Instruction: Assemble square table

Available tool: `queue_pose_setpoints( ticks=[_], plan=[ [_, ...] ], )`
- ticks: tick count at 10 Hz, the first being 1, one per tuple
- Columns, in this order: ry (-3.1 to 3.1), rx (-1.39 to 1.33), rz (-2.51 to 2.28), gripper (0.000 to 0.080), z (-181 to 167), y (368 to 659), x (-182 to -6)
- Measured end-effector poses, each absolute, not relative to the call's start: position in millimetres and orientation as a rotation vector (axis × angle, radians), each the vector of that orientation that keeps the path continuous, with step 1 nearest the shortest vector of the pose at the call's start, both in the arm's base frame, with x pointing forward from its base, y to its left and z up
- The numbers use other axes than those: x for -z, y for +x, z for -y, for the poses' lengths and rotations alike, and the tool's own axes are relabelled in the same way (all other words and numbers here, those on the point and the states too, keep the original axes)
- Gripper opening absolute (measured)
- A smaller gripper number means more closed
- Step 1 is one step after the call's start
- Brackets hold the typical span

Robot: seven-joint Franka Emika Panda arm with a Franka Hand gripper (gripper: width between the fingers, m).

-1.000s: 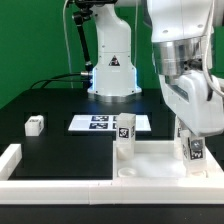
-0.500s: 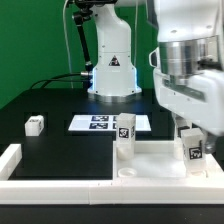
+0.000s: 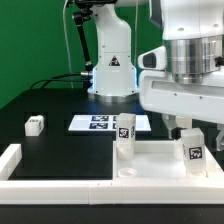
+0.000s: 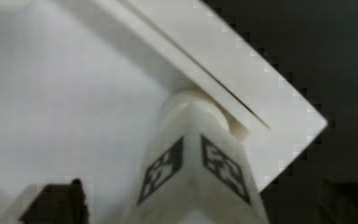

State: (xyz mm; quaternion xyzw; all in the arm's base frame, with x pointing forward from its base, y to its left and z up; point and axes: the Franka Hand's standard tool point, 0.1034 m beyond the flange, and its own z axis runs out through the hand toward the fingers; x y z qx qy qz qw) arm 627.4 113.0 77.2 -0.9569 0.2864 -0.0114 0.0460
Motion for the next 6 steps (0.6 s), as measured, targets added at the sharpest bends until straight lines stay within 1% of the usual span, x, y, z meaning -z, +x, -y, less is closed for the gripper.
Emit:
queue_pose_setpoints(
  ticks=[3, 5, 6],
  plan=[
    [-3.056, 0.113, -0.356, 0.0649, -112.7, 633.1, -75.1],
    [-3.055, 0.112, -0.362, 0.0649, -112.3, 633.2, -75.0],
    [-3.056, 0.112, -0.361, 0.0530, -112.1, 633.2, -75.0]
  ],
)
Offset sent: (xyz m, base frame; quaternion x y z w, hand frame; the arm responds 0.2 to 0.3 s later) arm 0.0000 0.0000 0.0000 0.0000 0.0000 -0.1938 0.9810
